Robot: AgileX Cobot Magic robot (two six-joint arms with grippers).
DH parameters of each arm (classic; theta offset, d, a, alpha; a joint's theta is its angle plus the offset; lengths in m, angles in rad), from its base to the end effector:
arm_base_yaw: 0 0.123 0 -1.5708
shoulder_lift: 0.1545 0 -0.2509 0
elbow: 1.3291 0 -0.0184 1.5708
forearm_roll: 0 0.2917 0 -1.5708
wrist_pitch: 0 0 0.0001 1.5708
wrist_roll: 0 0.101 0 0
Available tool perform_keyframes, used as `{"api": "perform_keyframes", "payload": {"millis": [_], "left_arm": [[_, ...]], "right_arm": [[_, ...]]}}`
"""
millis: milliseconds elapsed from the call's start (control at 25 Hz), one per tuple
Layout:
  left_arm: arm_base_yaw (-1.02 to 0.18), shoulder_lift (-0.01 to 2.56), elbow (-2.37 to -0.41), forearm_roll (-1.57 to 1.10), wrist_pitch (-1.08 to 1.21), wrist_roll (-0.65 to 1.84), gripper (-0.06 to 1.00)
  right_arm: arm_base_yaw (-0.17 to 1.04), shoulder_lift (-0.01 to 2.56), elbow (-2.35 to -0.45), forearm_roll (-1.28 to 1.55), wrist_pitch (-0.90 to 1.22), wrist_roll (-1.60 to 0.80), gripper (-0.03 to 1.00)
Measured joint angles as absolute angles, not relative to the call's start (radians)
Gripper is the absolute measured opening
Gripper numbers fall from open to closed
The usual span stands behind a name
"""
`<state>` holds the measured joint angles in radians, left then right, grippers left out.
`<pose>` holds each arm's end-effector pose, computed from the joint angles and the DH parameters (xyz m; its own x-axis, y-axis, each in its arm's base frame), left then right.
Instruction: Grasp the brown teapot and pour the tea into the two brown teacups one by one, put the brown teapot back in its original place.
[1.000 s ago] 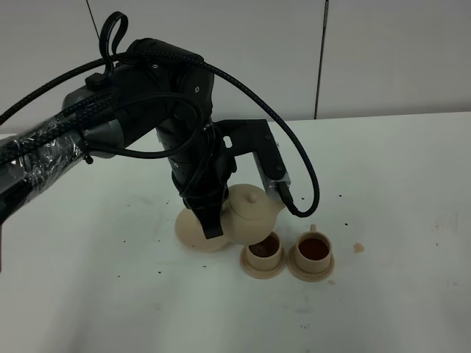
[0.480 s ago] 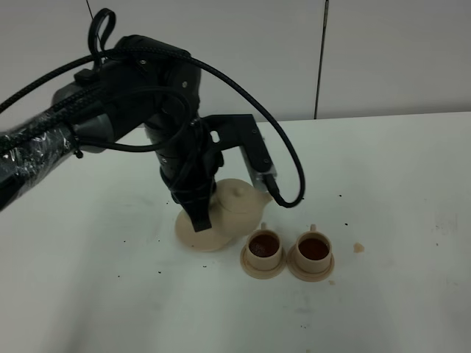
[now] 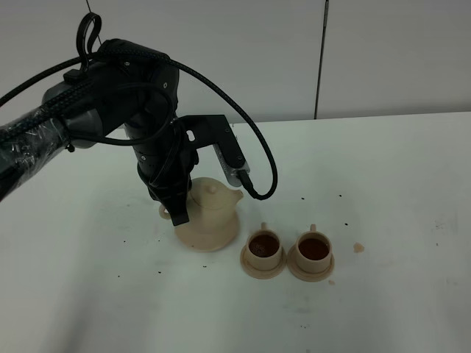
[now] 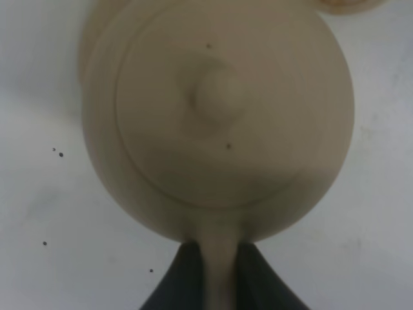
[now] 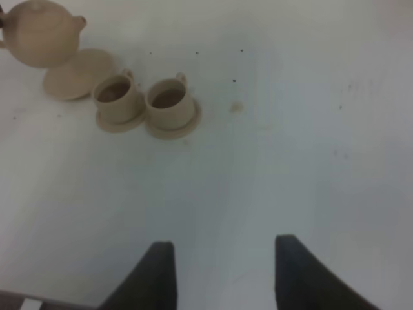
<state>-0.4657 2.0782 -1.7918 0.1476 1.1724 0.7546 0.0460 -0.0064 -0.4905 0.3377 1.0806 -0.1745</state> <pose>0.4206 -0.1961 0.1832 -0.2968 0.9540 -0.0424 0.9244 0.2982 0.2377 0.0696 0.0328 0.2922 -0.4509 -0.0310 -0.8920 -0.3089 0.9431 0.1234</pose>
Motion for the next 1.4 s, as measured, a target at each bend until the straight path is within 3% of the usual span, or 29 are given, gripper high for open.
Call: {"api": "perform_keyframes", "payload": {"millis": [1400], "left_arm": [[-0.439,2.188,-1.792,0.156,1.047,0.755,0.17]], "right_arm": [[0.046,-0.006,-0.49,0.338,1.081,-0.175,0.35]]}}
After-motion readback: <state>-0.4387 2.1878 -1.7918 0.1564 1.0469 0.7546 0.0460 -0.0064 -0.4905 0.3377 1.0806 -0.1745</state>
